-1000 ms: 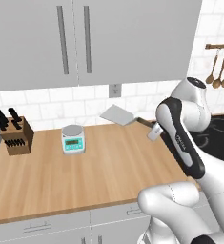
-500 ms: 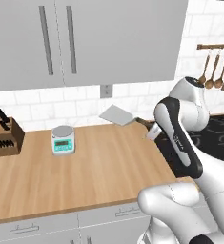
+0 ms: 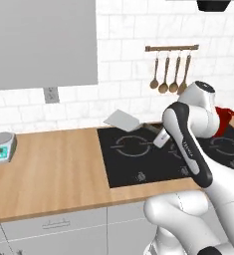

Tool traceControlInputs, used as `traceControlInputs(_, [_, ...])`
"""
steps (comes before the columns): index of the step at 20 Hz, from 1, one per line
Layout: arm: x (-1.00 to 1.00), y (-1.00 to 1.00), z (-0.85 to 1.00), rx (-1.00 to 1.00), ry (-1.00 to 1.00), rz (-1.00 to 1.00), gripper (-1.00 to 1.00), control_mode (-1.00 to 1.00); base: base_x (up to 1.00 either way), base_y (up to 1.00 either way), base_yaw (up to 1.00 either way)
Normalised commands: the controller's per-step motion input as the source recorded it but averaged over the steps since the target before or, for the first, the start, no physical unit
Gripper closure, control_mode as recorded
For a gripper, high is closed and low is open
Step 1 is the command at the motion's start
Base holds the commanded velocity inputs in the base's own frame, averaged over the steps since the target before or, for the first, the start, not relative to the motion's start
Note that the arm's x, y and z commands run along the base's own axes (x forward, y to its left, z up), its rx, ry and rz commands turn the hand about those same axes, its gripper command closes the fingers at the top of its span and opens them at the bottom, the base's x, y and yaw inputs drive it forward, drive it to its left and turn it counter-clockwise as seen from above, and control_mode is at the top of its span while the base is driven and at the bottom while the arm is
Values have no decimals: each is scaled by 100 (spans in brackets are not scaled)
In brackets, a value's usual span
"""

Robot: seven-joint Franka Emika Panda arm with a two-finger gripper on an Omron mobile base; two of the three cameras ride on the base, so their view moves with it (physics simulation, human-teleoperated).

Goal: Put the avocado and bell pepper in the pot. Retrieve the spatula and lightly stir the vegetables in the pot.

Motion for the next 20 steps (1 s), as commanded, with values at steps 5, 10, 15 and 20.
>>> traceControlInputs(5, [0, 0, 0, 0, 0, 0, 100, 100, 10, -100, 0])
traceControlInputs(10, [0, 0, 0, 0, 0, 0, 100, 100, 19, -91, 0])
traceControlInputs(15, [0, 0, 0, 0, 0, 0, 100, 100, 33, -43, 0])
traceControlInputs(20, [0, 0, 0, 0, 0, 0, 100, 100, 43, -8, 0])
